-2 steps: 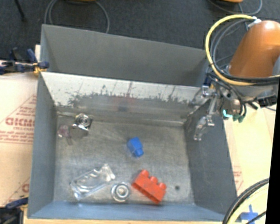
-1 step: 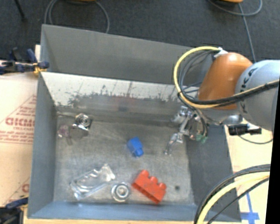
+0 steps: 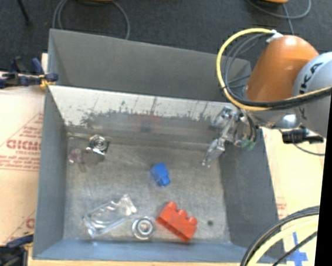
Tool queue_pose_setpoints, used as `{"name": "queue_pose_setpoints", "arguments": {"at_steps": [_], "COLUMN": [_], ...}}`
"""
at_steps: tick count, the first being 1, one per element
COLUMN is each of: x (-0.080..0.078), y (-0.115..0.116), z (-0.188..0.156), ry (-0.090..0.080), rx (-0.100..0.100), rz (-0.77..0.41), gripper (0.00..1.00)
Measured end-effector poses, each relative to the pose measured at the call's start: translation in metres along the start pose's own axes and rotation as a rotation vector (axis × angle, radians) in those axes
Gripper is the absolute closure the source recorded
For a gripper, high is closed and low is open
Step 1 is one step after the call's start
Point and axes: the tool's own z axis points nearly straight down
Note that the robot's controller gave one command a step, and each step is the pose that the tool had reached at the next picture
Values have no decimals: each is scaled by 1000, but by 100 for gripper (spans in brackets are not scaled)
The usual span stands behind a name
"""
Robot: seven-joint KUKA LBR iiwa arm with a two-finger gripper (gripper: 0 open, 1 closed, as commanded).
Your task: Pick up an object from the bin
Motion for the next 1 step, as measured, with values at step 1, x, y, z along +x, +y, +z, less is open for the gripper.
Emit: {"name": "queue_pose_setpoints", "arguments": {"at_steps": [1], "x": [36], "y": [26], "z": [118], "ry": [8], "rx": [1], "rz": [-87], "gripper": [0]}}
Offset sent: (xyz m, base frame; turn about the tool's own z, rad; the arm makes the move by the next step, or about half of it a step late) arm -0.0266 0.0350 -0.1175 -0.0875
